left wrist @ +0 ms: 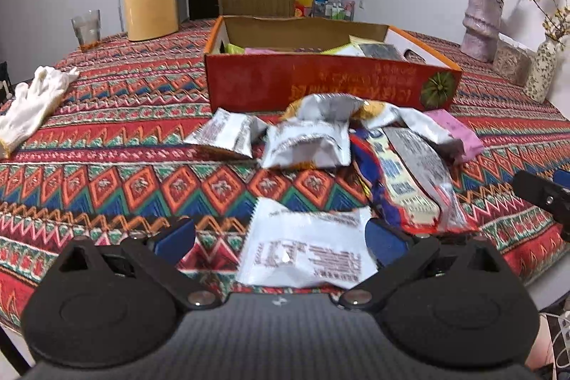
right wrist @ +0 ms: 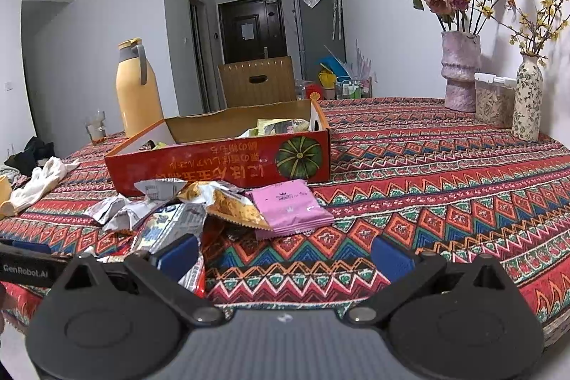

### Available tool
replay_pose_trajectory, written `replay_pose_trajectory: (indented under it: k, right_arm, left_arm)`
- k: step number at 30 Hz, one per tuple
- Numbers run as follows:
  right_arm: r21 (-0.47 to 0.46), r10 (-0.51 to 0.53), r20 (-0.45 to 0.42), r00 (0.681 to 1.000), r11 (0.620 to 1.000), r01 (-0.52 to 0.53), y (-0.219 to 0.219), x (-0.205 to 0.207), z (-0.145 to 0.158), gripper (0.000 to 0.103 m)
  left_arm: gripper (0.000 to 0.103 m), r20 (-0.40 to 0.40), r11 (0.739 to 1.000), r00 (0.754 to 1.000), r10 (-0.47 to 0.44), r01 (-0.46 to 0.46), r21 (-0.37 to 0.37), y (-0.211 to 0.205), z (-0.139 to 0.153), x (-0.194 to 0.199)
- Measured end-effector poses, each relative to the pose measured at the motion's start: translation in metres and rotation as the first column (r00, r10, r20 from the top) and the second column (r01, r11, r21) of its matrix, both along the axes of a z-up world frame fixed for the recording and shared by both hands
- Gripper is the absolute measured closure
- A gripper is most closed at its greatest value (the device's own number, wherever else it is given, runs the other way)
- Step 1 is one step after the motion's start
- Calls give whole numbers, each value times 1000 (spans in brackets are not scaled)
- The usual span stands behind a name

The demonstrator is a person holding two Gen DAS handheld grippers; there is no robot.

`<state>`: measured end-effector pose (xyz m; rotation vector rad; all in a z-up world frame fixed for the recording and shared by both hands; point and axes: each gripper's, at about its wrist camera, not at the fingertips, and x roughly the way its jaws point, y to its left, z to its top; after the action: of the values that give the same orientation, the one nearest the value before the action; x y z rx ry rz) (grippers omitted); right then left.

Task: Organize snacks
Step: 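Move both open grippers back over the snack pile, then close the left gripper on a white cracker packet, then lift the white cracker packet with the left gripper while the right gripper grasps a red-silver packet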

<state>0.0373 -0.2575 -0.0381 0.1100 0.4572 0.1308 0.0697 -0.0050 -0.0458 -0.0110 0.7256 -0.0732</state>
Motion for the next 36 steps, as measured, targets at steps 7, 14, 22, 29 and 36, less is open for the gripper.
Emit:
replay_pose_trajectory:
  k: [7, 14, 22, 29, 36]
  right_arm:
    - [3, -6, -13, 1000, 1000, 6, -3, -7, -5, 0]
    - [7, -3, -19, 1000, 1000, 3, -4, -8, -8, 0]
    - [3, 8, -19, 1000, 1000, -8, 1, -11, -9, 0]
    - [-3, 17, -13, 1000, 1000, -17, 6, -14, -6, 0]
    - [2, 45, -7, 999, 999, -45, 19, -13, 0, 0]
  left_arm:
    - [0, -31, 1000, 999, -19, 19, 0, -10, -9, 1]
    - [0, -16, 1000, 1000, -4, 4, -17, -6, -11, 2]
    - [27, 23, 1000, 1000, 1, -1, -1, -8, -8, -6]
    - [42, 42, 1000, 999, -1, 2, -14, -4, -4, -11]
    - [50, 90, 1000, 996, -4, 5, -10, 2, 6, -20]
